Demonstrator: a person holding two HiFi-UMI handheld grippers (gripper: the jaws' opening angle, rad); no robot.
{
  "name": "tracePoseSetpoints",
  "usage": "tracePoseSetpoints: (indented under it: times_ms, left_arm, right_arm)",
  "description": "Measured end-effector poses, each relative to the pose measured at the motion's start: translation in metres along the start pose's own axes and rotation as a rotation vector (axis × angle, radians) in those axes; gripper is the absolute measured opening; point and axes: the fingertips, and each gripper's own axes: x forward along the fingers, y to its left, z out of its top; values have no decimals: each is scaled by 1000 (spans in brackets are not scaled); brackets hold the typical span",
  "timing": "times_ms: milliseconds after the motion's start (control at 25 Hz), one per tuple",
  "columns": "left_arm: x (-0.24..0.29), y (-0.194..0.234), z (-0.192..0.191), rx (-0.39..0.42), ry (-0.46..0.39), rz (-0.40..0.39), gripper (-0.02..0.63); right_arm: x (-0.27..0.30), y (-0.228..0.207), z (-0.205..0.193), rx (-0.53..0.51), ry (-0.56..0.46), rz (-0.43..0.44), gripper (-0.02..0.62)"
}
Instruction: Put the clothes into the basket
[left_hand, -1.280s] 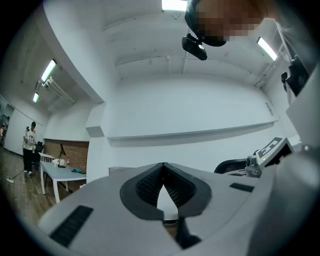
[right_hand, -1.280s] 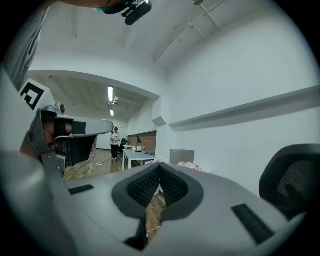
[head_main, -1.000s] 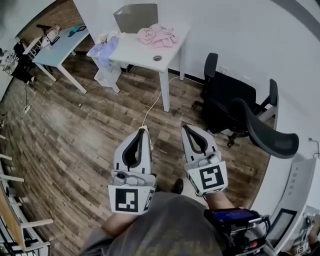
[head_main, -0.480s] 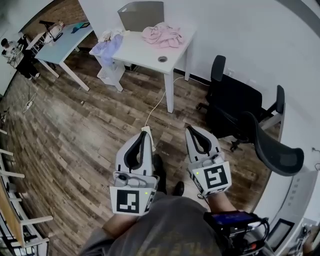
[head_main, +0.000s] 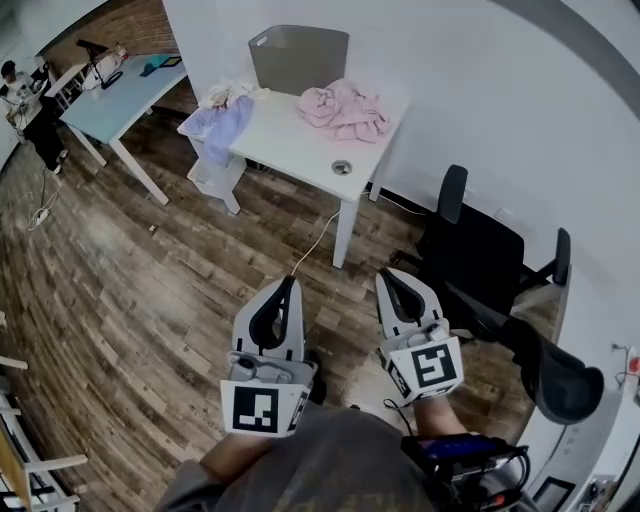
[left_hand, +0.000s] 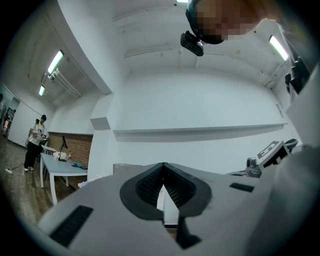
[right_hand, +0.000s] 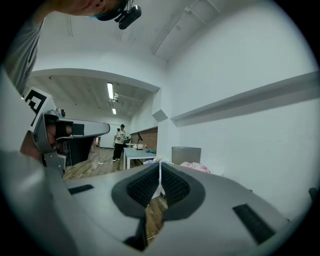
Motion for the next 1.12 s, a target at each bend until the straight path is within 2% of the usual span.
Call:
tracePoseSetpoints:
  times_ms: [240, 480, 680, 920, 1120]
  left_arm:
    - [42, 54, 14, 18, -43, -18, 9]
    - [70, 89, 23, 40, -88, -24, 9]
    - [90, 106, 16, 35, -73, -29, 9]
    - [119, 132, -9, 17, -22, -18, 9]
    - [164, 157, -29, 9, -6, -16, 8]
  right_arm:
    - [74, -1, 21, -4, -23, -13, 9]
    - [124, 2, 36, -7, -51, -6, 9]
    - [149, -7, 39, -11, -51, -12, 9]
    - [188, -28, 24, 11, -26, -39, 9]
    - [235, -52, 13, 22, -7, -42, 9]
